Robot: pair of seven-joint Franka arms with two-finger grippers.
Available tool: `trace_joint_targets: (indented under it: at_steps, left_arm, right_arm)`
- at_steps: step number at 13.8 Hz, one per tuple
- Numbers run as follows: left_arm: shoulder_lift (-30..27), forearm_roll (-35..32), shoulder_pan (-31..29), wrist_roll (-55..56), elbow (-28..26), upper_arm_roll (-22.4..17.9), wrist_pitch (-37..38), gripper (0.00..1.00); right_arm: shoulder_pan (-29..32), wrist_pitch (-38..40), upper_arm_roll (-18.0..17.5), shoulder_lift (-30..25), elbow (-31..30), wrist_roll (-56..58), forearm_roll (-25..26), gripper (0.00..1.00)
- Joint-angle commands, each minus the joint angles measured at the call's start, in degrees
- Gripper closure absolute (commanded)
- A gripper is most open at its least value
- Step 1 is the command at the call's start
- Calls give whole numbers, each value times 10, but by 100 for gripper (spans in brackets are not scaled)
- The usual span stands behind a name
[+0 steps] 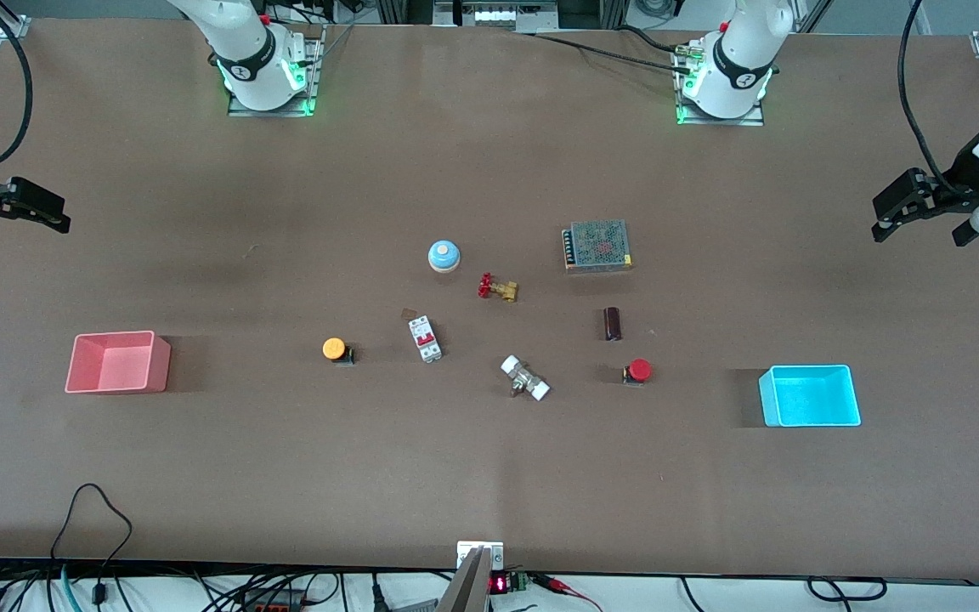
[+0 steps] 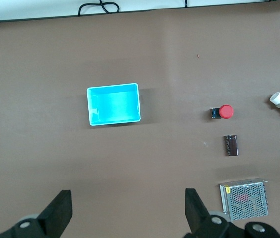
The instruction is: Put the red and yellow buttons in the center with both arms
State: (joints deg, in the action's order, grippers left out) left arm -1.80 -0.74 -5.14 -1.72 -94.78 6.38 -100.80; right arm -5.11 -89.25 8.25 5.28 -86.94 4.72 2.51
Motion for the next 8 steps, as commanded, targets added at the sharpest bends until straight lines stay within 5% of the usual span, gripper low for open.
trace_joint_targets:
  at_steps: [1, 8]
  left_arm:
    - [-14, 11, -6, -16, -5, 2, 7, 0]
    - [-15, 10, -7, -17, -5, 2, 7, 0]
  right_arm:
    - [2, 5, -3, -17, -16, -5, 5, 0]
    - [3, 18, -3, -19, -16, -16, 6, 0]
